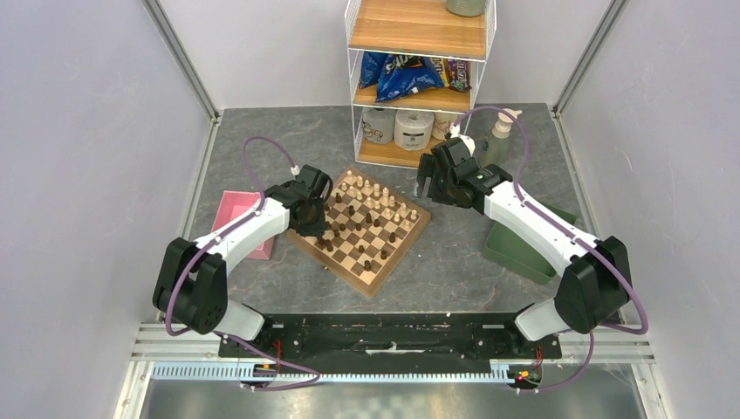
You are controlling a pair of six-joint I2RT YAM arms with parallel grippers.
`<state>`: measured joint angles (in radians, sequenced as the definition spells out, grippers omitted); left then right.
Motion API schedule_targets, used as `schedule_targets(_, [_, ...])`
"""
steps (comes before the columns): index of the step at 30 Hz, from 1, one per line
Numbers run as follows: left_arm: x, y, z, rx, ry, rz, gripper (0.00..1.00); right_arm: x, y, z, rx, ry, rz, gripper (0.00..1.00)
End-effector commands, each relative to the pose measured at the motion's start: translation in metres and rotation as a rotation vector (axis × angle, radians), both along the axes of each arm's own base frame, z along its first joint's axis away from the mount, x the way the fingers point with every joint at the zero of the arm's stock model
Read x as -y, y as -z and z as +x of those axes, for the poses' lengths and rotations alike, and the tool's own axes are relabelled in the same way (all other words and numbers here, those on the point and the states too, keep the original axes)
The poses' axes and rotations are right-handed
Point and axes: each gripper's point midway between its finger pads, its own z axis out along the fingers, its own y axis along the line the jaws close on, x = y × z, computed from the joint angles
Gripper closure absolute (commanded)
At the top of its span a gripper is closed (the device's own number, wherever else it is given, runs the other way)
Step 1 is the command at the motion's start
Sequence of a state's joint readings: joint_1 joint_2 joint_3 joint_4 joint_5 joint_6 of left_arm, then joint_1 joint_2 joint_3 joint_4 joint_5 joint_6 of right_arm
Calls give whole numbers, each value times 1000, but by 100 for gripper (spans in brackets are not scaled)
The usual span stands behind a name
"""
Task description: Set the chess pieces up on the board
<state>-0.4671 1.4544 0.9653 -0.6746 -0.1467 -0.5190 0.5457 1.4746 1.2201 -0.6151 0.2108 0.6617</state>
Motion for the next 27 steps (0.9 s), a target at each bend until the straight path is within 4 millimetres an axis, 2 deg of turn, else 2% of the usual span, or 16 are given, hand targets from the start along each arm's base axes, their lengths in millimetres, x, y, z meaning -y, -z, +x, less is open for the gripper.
schedule_targets(1, [8,0,4,3,-8,-27,83,-3,-12,8,29,5,13,6])
schedule_targets(27, [6,-10,-1,6,3,-18,84,-5,-9,7,19,1,17,6])
